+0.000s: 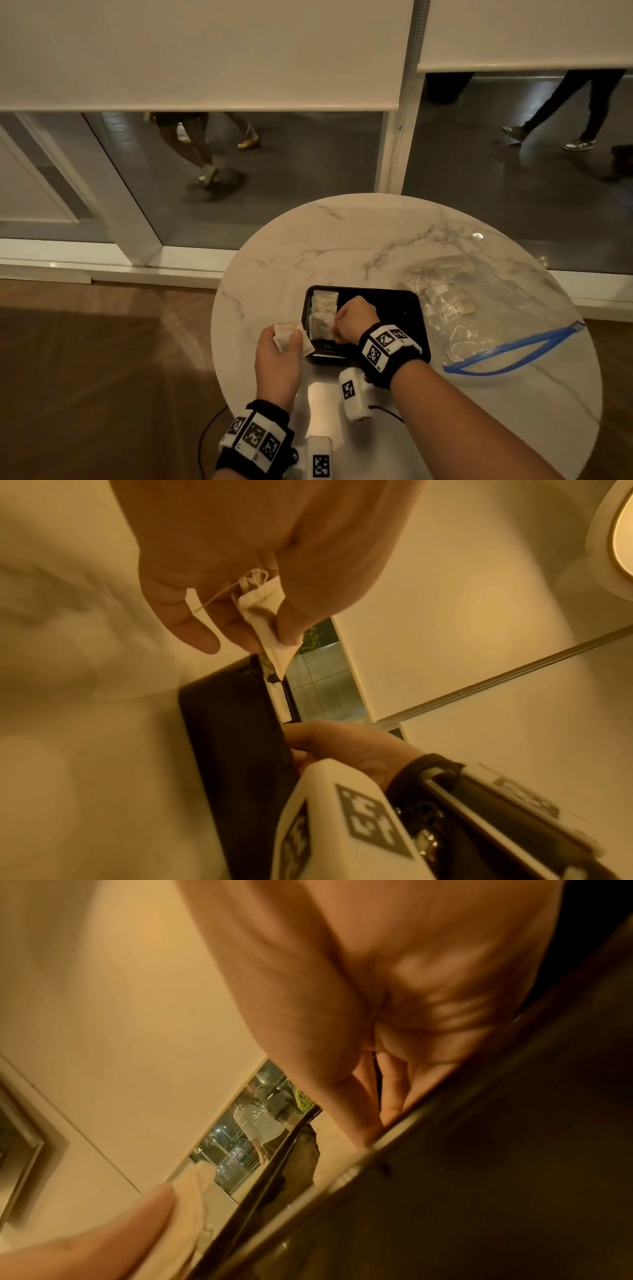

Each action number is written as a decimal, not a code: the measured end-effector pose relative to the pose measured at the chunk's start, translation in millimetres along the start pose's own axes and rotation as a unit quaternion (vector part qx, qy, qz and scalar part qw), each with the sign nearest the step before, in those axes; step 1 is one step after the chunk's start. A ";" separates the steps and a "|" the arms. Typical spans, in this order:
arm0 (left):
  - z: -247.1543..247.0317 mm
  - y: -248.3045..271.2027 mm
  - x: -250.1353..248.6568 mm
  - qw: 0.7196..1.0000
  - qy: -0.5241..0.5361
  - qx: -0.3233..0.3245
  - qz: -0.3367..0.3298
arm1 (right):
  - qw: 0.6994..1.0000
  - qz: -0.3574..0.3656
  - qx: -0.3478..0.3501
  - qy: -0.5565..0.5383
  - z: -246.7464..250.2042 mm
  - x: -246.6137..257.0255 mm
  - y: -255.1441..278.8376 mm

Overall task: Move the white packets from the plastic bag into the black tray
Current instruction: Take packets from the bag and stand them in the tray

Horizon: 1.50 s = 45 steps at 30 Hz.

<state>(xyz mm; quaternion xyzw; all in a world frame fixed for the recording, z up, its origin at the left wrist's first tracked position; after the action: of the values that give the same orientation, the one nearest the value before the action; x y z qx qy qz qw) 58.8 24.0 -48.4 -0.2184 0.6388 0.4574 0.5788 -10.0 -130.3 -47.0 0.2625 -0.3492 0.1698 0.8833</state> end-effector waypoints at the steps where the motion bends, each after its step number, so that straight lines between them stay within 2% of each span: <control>1: -0.2 0.0 0.5 1.000 0.001 0.003 -0.001 | 1.000 -0.004 -0.002 0.001 -1.0 -0.4 -1.6; 7: 1.3 0.9 2.0 1.000 -0.010 0.005 -0.015 | 0.999 -0.043 -0.010 -0.021 -6.4 -3.3 -8.9; 11: 1.7 0.6 1.7 0.999 -0.017 0.004 -0.026 | 0.998 -0.043 -0.029 -0.034 -5.9 -5.6 -11.4; 20: 1.2 2.8 1.1 0.996 -0.058 -0.004 -0.065 | 0.999 -0.053 -0.008 -0.004 -6.9 -0.5 -12.5; 25: 1.9 1.9 2.4 0.996 -0.058 -0.002 -0.071 | 0.996 -0.071 0.003 -0.052 -4.3 1.8 -11.0; 35: 3.5 1.6 1.6 0.995 -0.063 0.001 -0.074 | 0.987 -0.068 -0.047 -0.136 -7.6 -5.7 -11.4; 40: 3.8 2.5 0.2 0.996 -0.059 0.003 -0.070 | 0.985 -0.076 -0.040 -0.149 -3.1 -2.5 -7.8; 45: 4.7 4.6 -2.4 0.997 -0.052 0.011 -0.061 | 0.987 -0.034 -0.061 -0.144 8.6 -6.5 -0.5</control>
<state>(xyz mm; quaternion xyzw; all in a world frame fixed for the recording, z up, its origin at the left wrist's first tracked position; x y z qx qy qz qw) 58.2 29.6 -44.3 -0.2263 0.5982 0.4246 0.6409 -18.9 -136.4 -46.5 0.2413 -0.4732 0.0785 0.8436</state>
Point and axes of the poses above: each hand's wrist, its own y-axis away from the middle knuckle, its own z-axis out of the back of the hand, x = y × z, the point moved 1 cm from there along -y, towards the middle knuckle, and after that the axes turned 7 degrees about z, right-handed, at the moved point
